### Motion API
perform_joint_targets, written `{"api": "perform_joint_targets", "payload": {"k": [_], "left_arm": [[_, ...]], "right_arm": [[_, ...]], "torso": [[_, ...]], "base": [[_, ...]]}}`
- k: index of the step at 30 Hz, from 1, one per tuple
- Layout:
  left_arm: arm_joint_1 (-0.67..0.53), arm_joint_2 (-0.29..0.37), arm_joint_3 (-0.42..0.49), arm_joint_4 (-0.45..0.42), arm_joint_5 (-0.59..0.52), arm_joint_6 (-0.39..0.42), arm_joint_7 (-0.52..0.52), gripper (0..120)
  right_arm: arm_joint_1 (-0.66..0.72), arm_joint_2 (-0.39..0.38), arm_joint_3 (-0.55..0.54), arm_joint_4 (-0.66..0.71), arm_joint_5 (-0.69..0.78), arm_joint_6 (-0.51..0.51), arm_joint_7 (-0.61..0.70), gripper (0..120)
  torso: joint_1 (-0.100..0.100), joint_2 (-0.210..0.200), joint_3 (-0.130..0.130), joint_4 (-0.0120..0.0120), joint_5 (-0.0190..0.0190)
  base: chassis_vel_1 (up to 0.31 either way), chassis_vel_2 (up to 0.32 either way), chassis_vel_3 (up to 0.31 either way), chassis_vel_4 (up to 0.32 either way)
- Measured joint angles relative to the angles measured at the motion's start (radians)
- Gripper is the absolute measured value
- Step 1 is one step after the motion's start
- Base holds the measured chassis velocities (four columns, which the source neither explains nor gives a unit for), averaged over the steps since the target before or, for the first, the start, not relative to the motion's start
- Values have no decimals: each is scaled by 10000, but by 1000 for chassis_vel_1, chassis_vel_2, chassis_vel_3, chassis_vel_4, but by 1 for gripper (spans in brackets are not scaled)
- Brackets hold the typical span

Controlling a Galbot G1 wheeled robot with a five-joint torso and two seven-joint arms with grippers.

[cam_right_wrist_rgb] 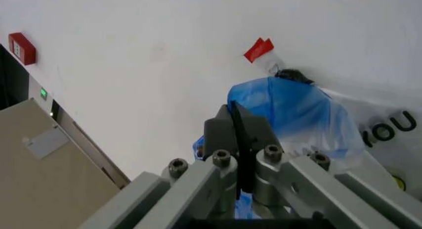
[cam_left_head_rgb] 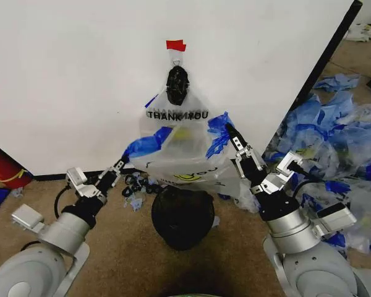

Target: Pick up the garbage bag from the wall and place it over the trash bin.

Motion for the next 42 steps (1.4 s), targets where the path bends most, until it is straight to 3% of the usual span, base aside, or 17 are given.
{"api": "perform_joint_targets", "payload": {"k": [6, 15, 23, 35, 42], "left_arm": [[-39, 680, -462, 0, -573, -63, -182, 0], [-838, 1893, -564, -1, -2560, -268, -702, 0], [-883, 1708, 305, 0, -2592, -172, -809, 0], [-668, 1856, 768, 0, -2644, -151, -896, 0], [-485, 1371, 1708, 1, -2335, -154, -1414, 0]], "right_arm": [[370, -4, -242, 0, 171, -18, 47, 0], [613, -87, -295, 0, 610, -144, 81, 0], [323, -108, -260, 0, 552, -196, 253, 0], [181, -162, -160, 0, 415, -274, 414, 0], [157, -100, -685, 0, 158, -301, 441, 0]], "torso": [[0, 0, 0, 0, -1], [0, 0, 1, -1, 3], [0, 0, 0, 1, -1], [0, 0, 0, -1, 1], [0, 0, 0, 0, -2]], "base": [[0, 0, 0, 0], [0, 0, 0, 0], [0, 0, 0, 0], [0, 0, 0, 0], [0, 0, 0, 0]]}}
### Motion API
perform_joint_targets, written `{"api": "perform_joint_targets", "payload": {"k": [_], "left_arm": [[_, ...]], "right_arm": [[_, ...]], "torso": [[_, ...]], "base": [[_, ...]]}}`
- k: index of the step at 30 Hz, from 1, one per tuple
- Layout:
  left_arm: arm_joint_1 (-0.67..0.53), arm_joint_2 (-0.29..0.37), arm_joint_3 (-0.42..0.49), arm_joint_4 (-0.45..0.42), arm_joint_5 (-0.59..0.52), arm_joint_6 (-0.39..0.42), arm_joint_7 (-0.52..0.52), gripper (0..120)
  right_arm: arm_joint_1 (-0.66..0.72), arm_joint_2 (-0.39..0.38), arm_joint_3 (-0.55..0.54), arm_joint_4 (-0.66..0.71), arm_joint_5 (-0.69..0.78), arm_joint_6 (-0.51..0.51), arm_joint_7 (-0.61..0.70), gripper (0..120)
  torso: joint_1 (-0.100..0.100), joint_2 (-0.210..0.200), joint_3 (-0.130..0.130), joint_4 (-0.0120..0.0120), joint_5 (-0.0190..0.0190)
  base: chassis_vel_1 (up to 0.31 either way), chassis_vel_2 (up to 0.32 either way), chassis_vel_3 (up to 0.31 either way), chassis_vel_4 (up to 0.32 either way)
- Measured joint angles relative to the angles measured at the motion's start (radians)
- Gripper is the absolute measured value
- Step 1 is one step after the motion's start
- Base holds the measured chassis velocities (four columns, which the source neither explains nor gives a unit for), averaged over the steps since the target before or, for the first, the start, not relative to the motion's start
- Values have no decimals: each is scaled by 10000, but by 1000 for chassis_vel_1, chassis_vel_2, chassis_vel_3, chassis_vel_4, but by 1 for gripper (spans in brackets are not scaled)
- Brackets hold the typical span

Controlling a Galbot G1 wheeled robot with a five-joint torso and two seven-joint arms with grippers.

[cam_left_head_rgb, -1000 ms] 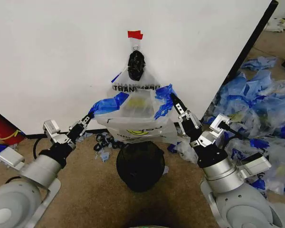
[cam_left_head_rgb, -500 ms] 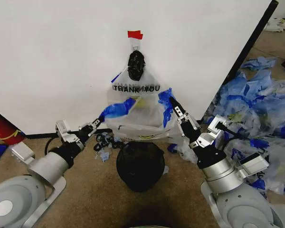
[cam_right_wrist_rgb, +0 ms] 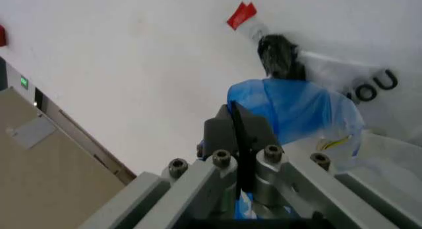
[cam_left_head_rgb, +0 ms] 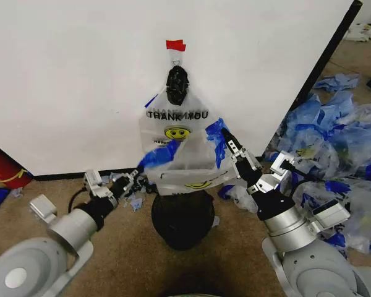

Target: Pick up the garbage bag from the wall and place it over the trash bin.

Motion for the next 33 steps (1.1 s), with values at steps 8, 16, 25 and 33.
{"api": "perform_joint_targets", "payload": {"k": [8, 16, 25, 33], "left_arm": [[256, -161, 370, 1, 52, 160, -702, 0], [128, -176, 505, 0, 307, 349, -1034, 0], [5, -130, 483, 0, 1384, 449, -750, 0], [51, -172, 436, -1, 2312, 553, -304, 0]], "right_arm": [[213, 400, -930, 0, -455, -38, 46, 0], [575, 947, -1918, -377, -705, -113, -4, 0], [860, 1551, -2720, -975, -844, -55, -550, 0], [1235, 2094, -3420, -1178, -919, -33, -824, 0]], "torso": [[0, 0, 0, 0, 2], [0, 0, 0, -1, 0], [0, 0, 0, 0, 1], [0, 0, 0, -1, 1]], "base": [[0, 0, 0, 0], [0, 0, 0, 0], [0, 0, 0, 0], [0, 0, 0, 0]]}}
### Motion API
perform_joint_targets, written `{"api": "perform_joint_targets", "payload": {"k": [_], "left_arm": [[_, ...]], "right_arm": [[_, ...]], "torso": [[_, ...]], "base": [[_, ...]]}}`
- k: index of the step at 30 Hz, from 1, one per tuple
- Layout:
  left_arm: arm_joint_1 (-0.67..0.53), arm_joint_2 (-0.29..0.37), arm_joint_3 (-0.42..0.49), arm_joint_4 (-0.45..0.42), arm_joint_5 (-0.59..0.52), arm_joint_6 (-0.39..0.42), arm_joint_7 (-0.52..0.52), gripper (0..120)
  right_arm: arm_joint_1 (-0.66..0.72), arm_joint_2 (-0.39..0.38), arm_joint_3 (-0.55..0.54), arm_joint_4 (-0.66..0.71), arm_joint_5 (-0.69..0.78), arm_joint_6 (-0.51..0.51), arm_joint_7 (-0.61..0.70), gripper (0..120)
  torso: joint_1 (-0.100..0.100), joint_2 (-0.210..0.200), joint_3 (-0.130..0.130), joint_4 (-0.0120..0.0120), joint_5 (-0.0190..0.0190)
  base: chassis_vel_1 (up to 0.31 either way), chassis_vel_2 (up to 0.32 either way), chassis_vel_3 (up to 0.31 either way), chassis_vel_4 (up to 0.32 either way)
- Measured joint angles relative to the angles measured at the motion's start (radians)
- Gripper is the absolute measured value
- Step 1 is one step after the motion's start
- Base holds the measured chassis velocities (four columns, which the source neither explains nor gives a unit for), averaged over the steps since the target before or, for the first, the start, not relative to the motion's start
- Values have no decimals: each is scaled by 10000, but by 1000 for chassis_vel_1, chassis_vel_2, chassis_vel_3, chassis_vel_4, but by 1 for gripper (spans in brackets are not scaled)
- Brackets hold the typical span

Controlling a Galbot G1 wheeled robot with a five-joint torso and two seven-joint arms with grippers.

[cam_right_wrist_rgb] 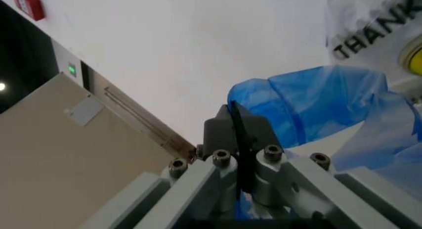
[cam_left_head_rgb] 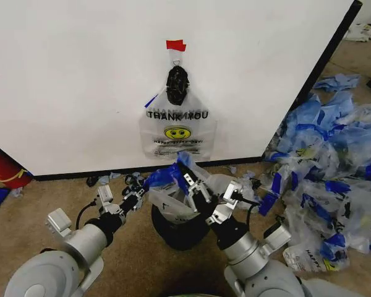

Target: Pick up the garbage bag from the wall and place it over the trash bin.

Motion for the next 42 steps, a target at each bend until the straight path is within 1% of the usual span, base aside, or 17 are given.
{"api": "perform_joint_targets", "payload": {"k": [4, 8, 15, 16, 21, 24, 31, 37, 42], "left_arm": [[76, 5, -46, 0, 256, 1, 91, 0], [87, 49, -45, 0, 746, 1, 327, 0], [70, 53, -81, 0, 1263, -16, 628, 0], [70, 53, -81, 0, 1263, -16, 628, 0], [16, 172, -84, 0, 1312, -30, 701, 0], [21, 178, -82, 0, 1328, -35, 715, 0], [7, 105, 13, 0, 1503, -51, 837, 0], [98, 13, 43, 0, 1683, -73, 902, 0], [103, -35, 92, 0, 1781, -94, 940, 0]], "right_arm": [[158, 227, -365, -158, -12, 0, -57, 0], [163, 535, -658, -404, -92, 30, -145, 0], [5, 985, -668, -1085, -255, 249, -518, 0], [5, 985, -668, -1085, -255, 249, -518, 0], [-134, 1520, -769, -1806, -382, 441, -705, 0], [-169, 1602, -811, -2042, -451, 523, -839, 0], [-207, 1989, -761, -3086, -684, 890, -1441, 0], [-195, 1968, -504, -3686, -745, 1052, -1906, 0], [-277, 1861, -332, -3915, -752, 1123, -2073, 0]], "torso": [[0, 0, 0, 1, -1], [0, 0, 0, 0, 1], [0, 0, 0, 0, -1], [0, 0, 0, 0, -1], [0, 0, 0, 1, 1], [0, 0, 0, 0, 0], [0, 0, 0, 1, 1], [0, 0, 0, 1, 1], [0, 0, 0, 1, 1]], "base": [[0, 0, 0, 0], [0, 0, 0, 0], [0, 0, 0, 0], [0, 0, 0, 0], [0, 0, 0, 0], [0, 0, 0, 0], [0, 0, 0, 0], [0, 0, 0, 0], [0, 0, 0, 0]]}}
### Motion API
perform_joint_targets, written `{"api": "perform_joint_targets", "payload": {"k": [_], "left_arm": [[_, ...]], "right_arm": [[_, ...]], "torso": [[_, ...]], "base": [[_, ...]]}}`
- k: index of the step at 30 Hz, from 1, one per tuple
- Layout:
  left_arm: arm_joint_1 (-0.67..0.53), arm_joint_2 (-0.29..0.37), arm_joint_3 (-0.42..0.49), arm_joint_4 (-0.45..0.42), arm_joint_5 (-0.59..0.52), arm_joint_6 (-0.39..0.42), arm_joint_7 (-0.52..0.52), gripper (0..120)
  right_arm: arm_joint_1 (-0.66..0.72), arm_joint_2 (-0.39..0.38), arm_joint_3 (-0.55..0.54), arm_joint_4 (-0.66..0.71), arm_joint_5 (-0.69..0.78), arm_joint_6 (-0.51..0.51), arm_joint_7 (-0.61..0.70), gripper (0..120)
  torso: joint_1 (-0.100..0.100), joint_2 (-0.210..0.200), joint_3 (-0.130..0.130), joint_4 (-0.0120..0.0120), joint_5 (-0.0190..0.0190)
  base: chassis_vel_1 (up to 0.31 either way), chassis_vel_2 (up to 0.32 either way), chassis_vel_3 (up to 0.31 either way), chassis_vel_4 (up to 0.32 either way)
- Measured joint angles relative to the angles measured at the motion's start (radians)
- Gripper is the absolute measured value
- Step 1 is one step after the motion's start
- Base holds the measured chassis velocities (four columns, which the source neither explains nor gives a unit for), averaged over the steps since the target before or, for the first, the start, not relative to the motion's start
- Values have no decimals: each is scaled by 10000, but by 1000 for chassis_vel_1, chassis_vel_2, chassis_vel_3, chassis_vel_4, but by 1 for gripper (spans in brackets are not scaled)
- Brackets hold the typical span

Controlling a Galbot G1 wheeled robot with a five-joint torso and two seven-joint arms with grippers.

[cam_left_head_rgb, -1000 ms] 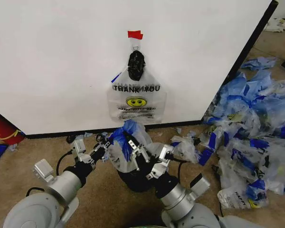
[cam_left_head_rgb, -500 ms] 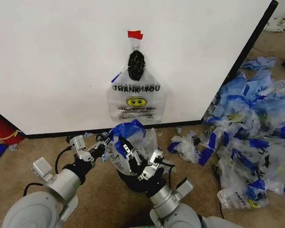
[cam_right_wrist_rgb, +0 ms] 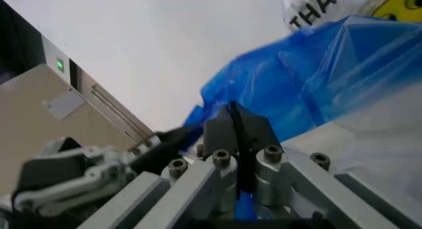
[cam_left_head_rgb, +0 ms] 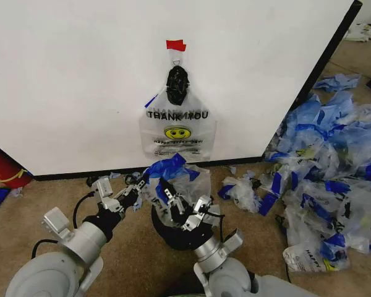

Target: Pick up the garbage bag from the wall and place it over the trash bin.

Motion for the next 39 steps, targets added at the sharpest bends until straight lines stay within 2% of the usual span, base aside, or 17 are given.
{"api": "perform_joint_targets", "payload": {"k": [11, 18, 29, 39], "left_arm": [[54, -78, 36, 0, 151, -24, 30, 0], [92, -188, 101, 0, 238, -43, 48, 0], [250, -598, 357, 0, -116, -63, -256, 0], [492, -770, 409, 1, -112, -61, -515, 0]], "right_arm": [[-417, -113, 89, -540, -281, 308, -394, 0], [-642, -669, 567, -139, -285, 331, -339, 0], [-1882, -1887, 2021, 570, -291, 478, -697, 0], [-3244, -2200, 3174, 769, -455, 723, -981, 0]], "torso": [[0, 0, 0, 0, 2], [0, 0, 0, 0, 2], [0, 0, 0, 0, 1], [0, 0, -1, 0, 0]], "base": [[0, 0, 0, 0], [0, 0, 0, 0], [0, 0, 0, 0], [0, 0, 0, 0]]}}
